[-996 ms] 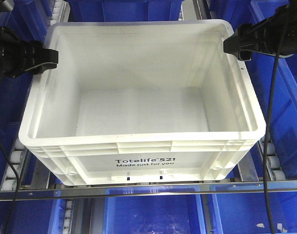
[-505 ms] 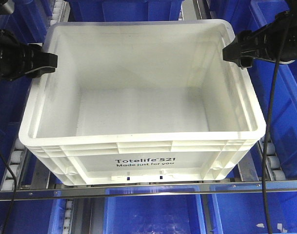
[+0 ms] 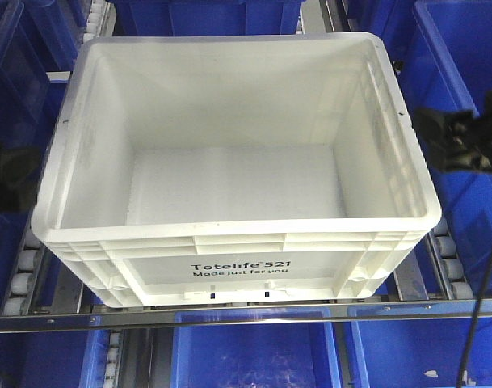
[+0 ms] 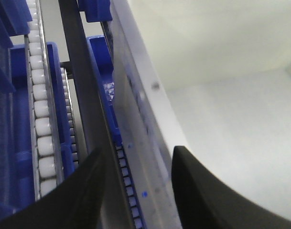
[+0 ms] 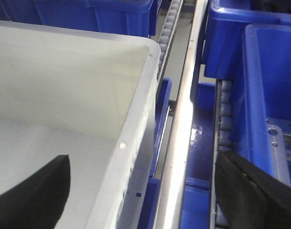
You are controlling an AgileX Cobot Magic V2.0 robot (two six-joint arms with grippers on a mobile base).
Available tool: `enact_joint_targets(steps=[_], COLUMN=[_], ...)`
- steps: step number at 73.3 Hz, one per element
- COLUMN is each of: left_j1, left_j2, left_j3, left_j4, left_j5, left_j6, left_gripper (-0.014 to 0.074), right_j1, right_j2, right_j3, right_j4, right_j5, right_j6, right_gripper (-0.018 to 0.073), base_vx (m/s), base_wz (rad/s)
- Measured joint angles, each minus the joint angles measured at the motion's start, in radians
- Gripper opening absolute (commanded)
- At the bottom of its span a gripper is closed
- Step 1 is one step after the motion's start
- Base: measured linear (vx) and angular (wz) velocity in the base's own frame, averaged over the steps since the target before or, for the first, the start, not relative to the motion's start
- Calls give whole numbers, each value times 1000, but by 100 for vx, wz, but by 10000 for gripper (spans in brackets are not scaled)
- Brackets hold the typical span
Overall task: Move bin from left to right shelf
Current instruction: 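Open both grippers and withdraw them from the tote rims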
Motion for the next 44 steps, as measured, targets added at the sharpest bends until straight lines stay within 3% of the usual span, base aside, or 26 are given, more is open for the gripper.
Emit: enact_joint_targets(steps=[11, 23, 29, 35, 44], left_j1=[0, 0, 0, 0, 0], left_j2=[-244, -478, -544, -559, -537], left_j3=[143, 185, 211, 276, 394], left_j4=[1, 23, 27, 35, 37], left_j5=[35, 170, 178, 84, -181], left_j6=[14, 16, 16, 17, 17], left_gripper=[306, 306, 306, 306, 306], right_j1=[0, 0, 0, 0, 0], right_j2=[-208, -467, -554, -584, -533], right_j3=[168, 311, 374, 453, 562], right_j4=[-4, -33, -41, -45, -45], right_j5=[-42, -30, -38, -136, -381], right_j6=[-10, -34, -41, -66, -77], right_gripper=[590, 590, 590, 590, 590], base_vx=[0, 0, 0, 0, 0], base_wz=[0, 0, 0, 0, 0])
